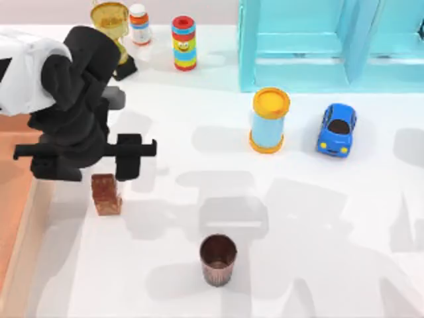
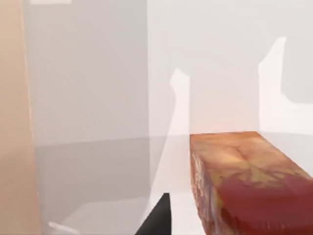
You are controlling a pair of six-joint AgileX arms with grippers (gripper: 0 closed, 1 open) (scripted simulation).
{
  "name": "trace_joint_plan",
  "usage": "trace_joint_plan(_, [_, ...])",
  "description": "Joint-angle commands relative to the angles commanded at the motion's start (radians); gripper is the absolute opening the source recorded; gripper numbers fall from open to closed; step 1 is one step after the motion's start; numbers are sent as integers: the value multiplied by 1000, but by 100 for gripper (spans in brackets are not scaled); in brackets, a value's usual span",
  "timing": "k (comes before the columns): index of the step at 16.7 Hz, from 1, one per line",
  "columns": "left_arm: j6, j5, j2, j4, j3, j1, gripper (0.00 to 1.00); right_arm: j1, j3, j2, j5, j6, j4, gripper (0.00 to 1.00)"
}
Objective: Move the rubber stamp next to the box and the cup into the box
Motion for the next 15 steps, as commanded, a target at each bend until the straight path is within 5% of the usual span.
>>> trace_joint_plan(2, [0, 0, 0, 0, 0, 0, 100, 0, 0, 0, 0, 0, 0, 100])
trace_joint_plan(15, [-1, 0, -9, -93, 82, -7, 100, 0, 0, 0, 0, 0, 0, 100])
